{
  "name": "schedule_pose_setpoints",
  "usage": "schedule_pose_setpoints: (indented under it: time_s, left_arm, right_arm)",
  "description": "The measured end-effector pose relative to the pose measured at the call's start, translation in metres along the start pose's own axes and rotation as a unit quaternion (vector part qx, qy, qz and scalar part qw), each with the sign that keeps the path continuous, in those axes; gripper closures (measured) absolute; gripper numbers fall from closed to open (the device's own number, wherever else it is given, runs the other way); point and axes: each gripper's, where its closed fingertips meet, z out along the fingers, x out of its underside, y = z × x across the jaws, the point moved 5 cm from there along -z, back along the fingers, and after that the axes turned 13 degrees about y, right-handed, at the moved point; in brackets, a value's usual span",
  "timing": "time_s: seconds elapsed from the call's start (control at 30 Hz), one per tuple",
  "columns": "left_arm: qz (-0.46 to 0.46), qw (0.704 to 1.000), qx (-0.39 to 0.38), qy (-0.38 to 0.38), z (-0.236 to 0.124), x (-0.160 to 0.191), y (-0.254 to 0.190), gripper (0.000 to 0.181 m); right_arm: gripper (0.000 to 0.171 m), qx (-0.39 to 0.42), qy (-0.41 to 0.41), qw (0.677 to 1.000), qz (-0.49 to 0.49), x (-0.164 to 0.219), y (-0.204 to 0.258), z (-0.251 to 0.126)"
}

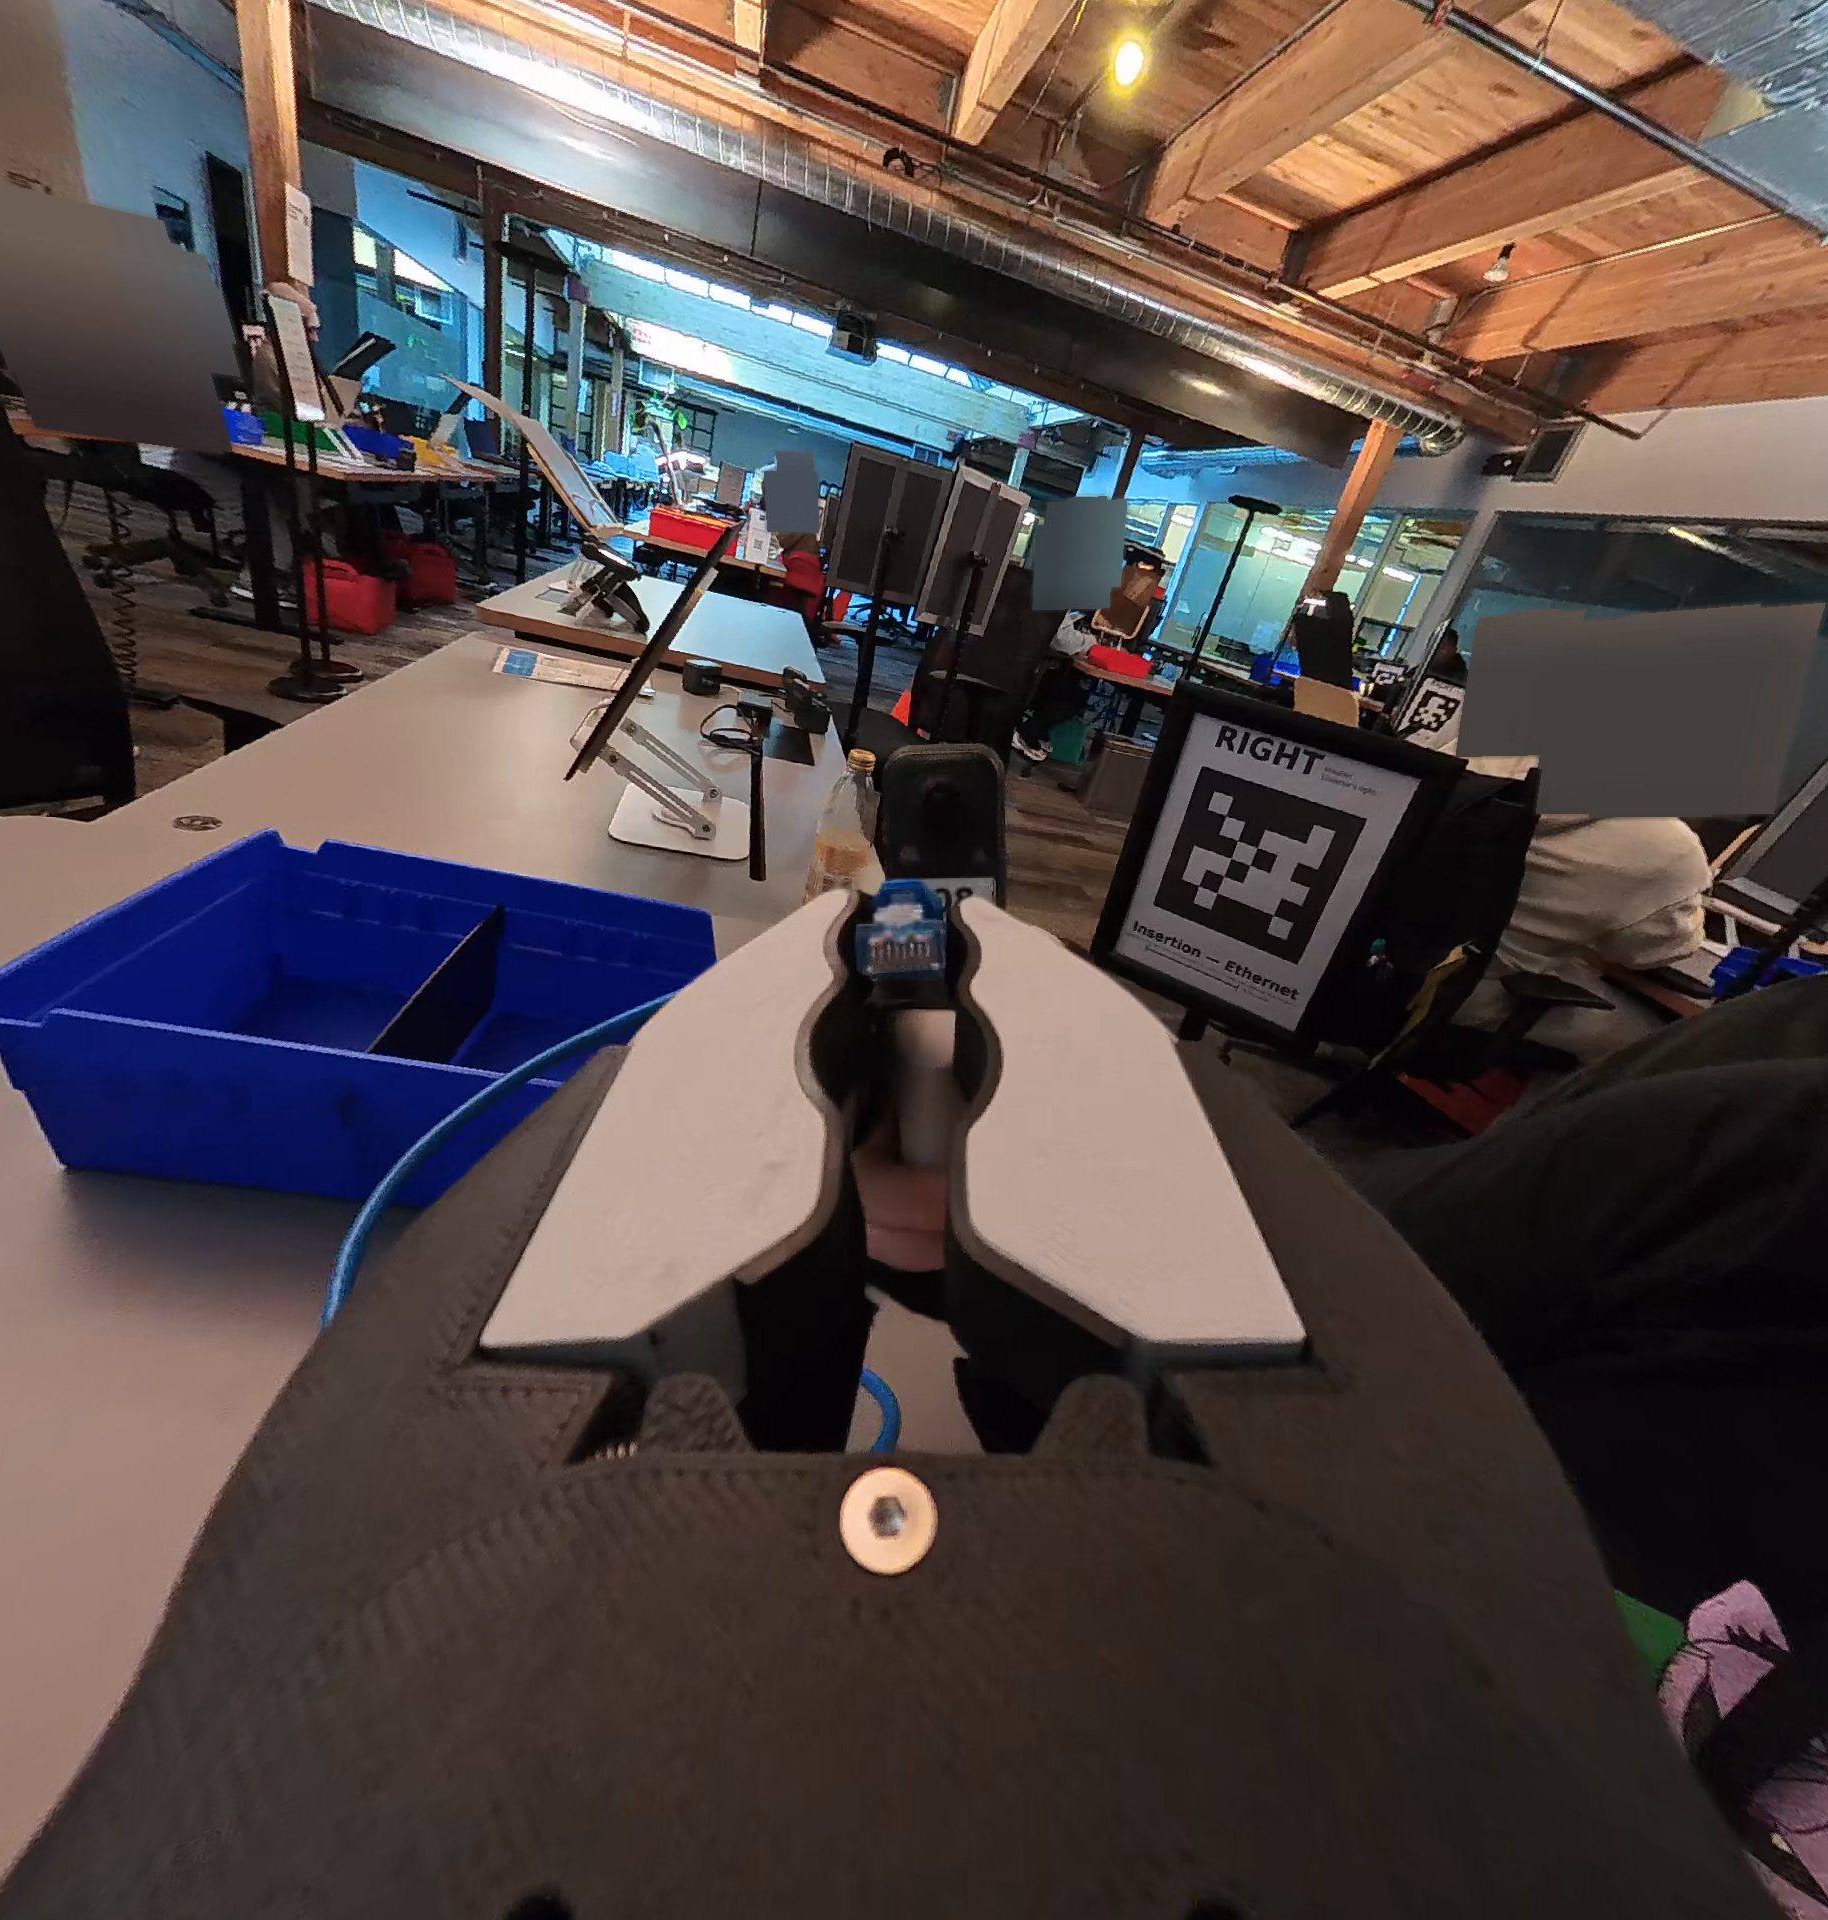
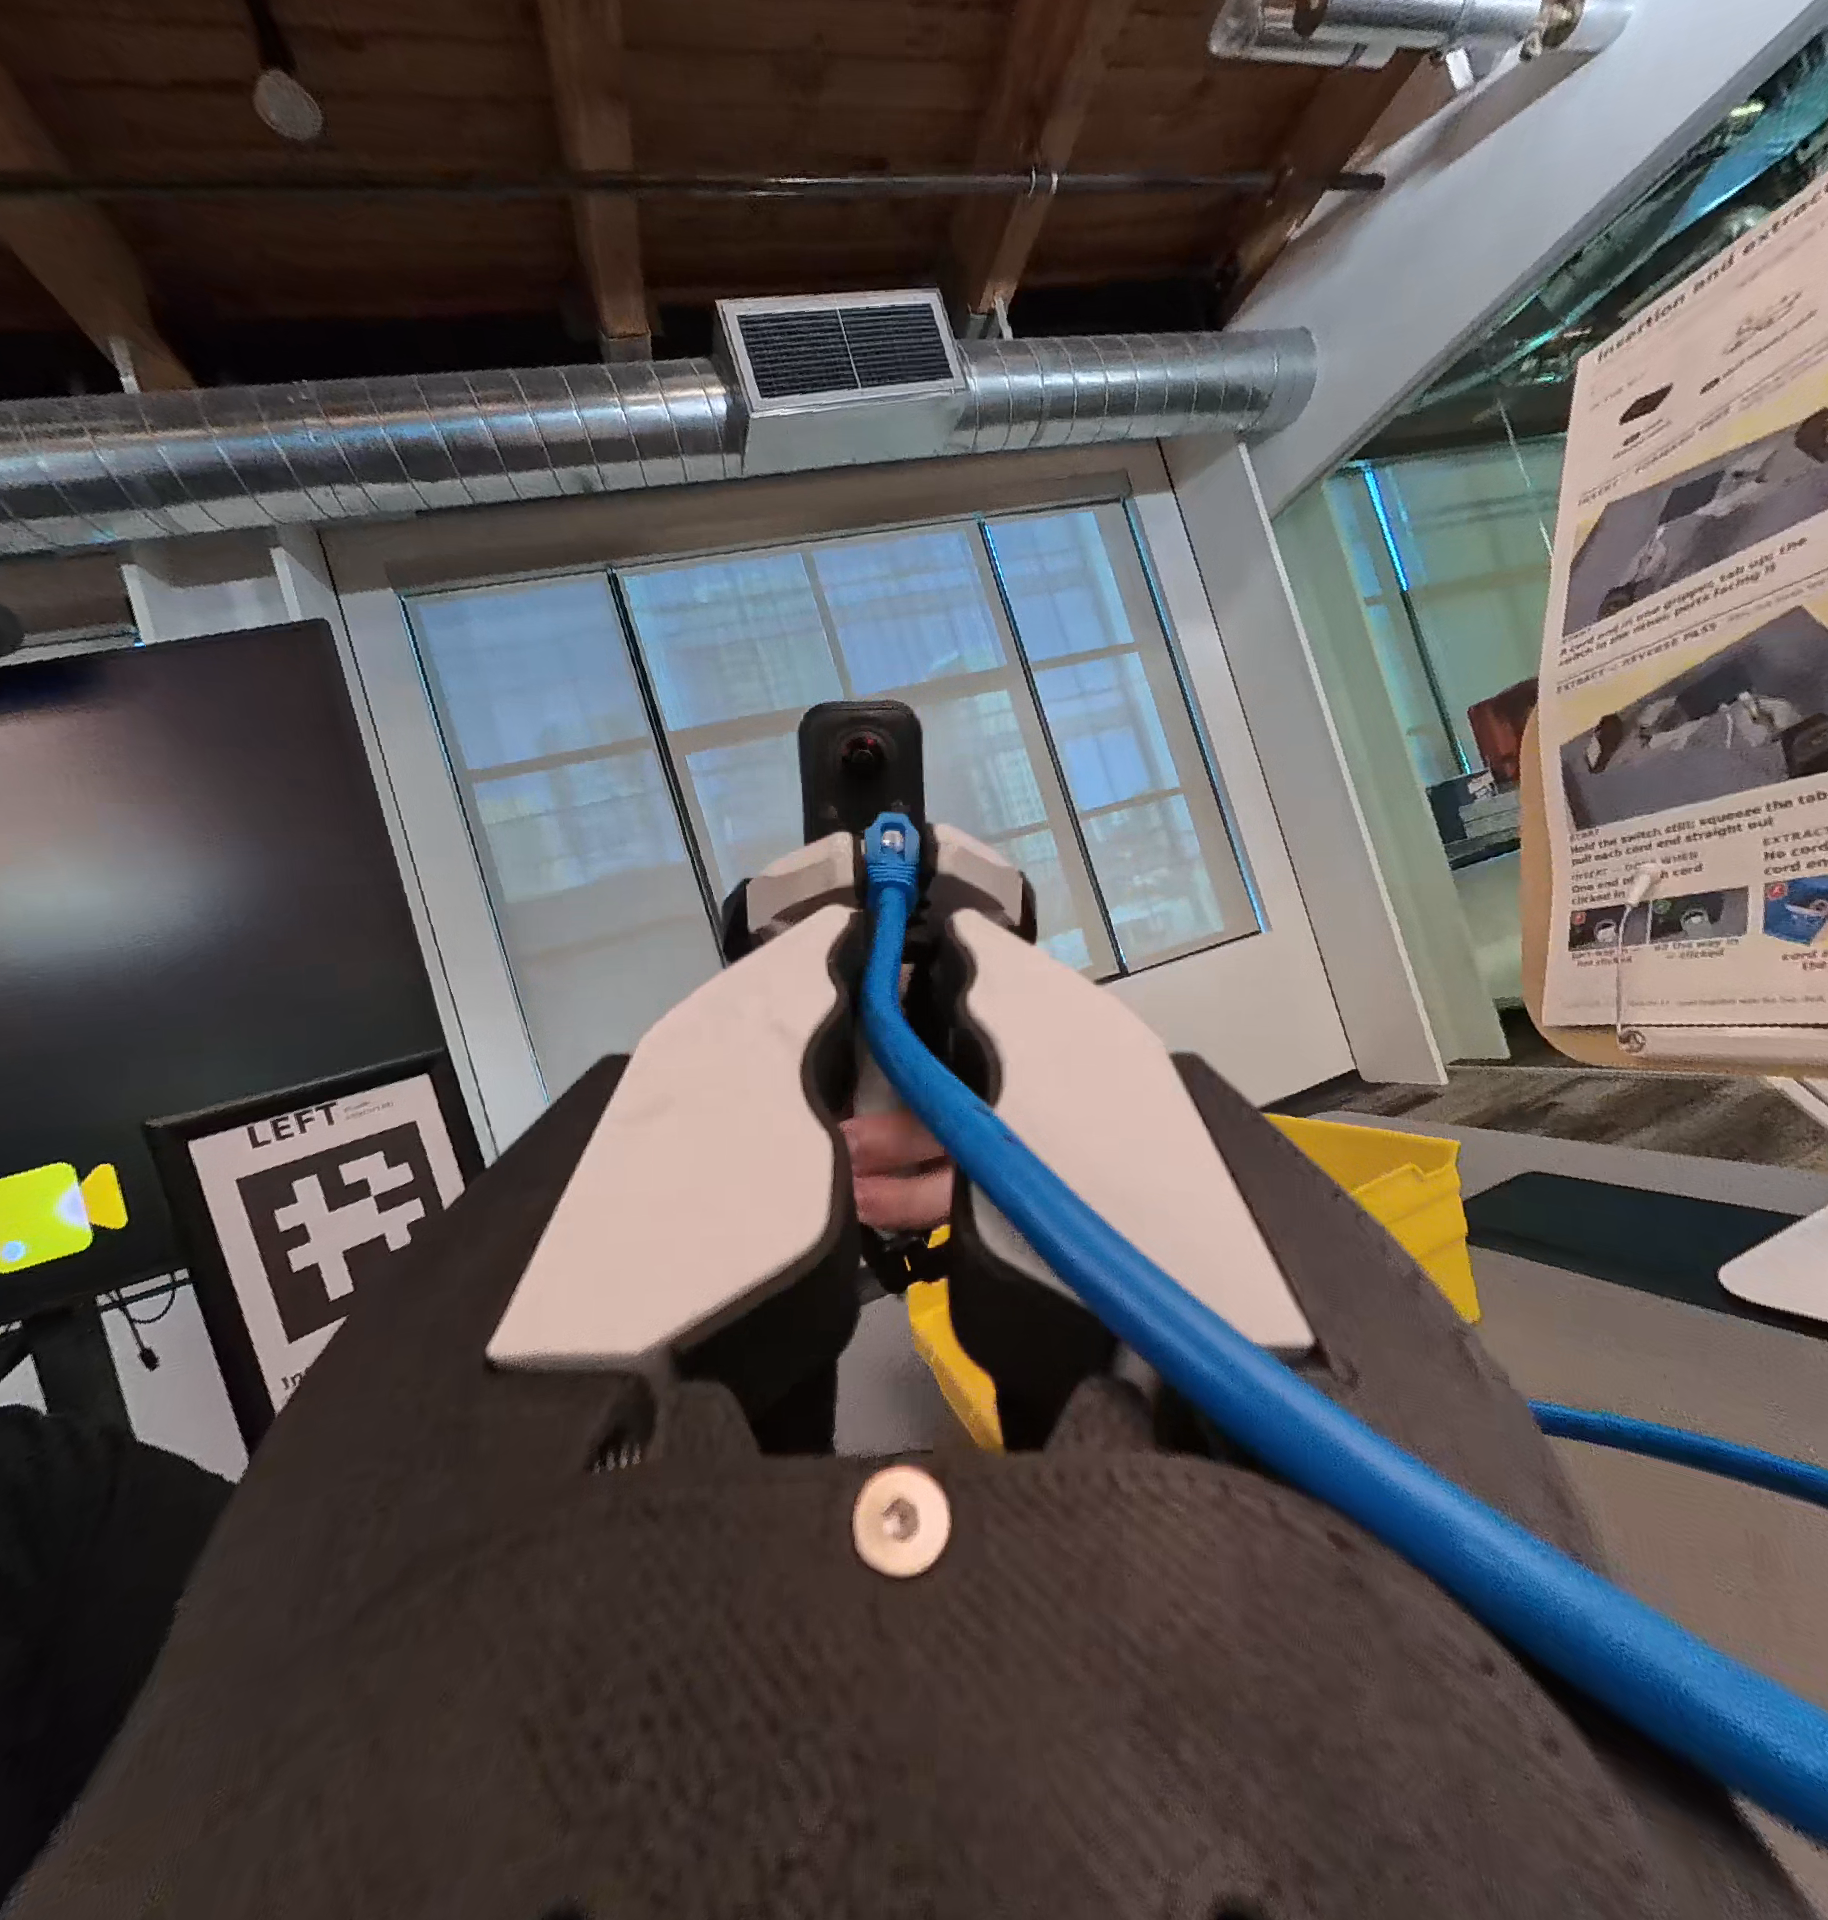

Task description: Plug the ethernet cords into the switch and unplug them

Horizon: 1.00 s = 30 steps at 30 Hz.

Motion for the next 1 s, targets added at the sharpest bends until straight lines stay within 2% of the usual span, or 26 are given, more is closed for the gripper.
schedule_pose_setpoints:
  time_s: [0.13,1.0]
  left_arm:
    - [-0.003,1.0,0.0,0.007,0.001,0.002,0.001,0.169]
    - [0.001,0.998,-0.006,0.055,0.005,0.011,0.003,0.168]
  right_arm:
    - [0.165,-0.001,0.007,1.0,-0.003,0.0,0.001,-0.001]
    - [0.165,-0.008,0.038,0.999,-0.016,0.006,-0.003,-0.01]
